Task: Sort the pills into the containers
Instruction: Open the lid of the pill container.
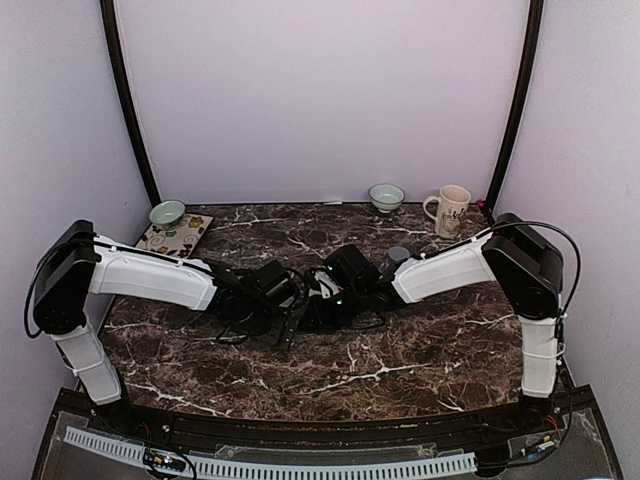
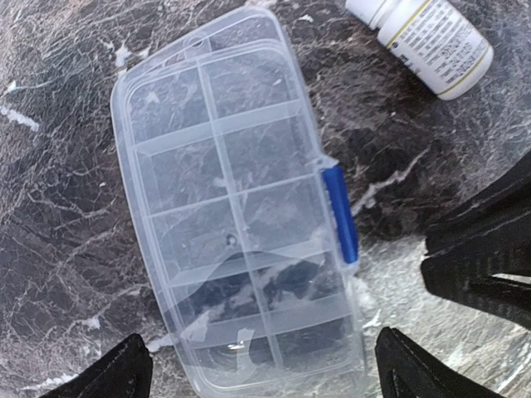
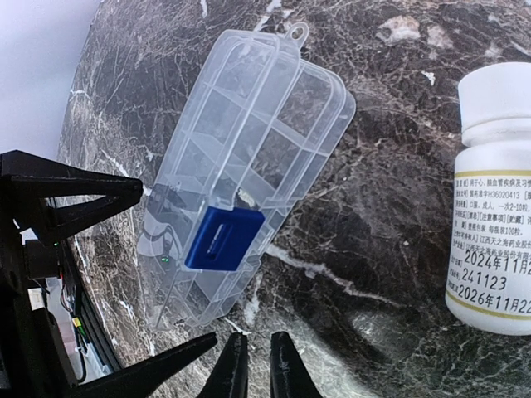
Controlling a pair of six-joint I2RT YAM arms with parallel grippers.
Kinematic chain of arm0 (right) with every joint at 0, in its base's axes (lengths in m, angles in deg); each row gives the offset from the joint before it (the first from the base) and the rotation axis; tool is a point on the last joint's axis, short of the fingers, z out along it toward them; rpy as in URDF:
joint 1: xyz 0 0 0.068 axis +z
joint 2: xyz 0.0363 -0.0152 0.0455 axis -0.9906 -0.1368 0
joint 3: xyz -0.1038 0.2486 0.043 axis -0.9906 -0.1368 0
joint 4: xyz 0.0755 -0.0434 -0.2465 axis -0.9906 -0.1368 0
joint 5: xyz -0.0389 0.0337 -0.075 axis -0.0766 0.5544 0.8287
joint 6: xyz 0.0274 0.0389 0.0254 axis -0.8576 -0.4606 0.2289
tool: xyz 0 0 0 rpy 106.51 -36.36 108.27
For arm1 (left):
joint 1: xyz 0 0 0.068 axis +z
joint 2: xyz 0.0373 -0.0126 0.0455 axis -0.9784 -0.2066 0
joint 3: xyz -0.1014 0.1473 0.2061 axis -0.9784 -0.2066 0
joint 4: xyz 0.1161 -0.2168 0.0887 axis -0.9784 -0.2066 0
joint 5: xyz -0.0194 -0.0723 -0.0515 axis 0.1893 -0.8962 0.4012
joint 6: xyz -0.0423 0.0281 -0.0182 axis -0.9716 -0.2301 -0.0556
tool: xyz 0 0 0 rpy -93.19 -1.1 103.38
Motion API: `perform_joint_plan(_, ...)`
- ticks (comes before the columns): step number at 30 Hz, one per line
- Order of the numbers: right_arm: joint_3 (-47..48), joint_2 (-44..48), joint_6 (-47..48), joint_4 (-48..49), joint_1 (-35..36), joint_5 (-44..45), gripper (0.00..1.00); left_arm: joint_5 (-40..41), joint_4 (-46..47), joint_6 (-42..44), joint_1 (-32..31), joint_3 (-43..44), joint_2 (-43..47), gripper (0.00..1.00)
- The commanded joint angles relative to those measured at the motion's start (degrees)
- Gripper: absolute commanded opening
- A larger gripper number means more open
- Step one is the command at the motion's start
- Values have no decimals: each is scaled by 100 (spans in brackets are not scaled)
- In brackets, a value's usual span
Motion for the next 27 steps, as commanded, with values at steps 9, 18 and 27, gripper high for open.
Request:
perform_joint_plan(9,-1,-56,-19,113,56,-19,9,297,-285,-99,-22,182,91,91)
perform_joint_plan(18,-20,-17,-6,94,56,14,9,323,-298,-133,-22,171,89,78)
perform_joint_plan(27,61,-47,-10,85,62,-2,8,180,-206,-117,-22,106,152,74)
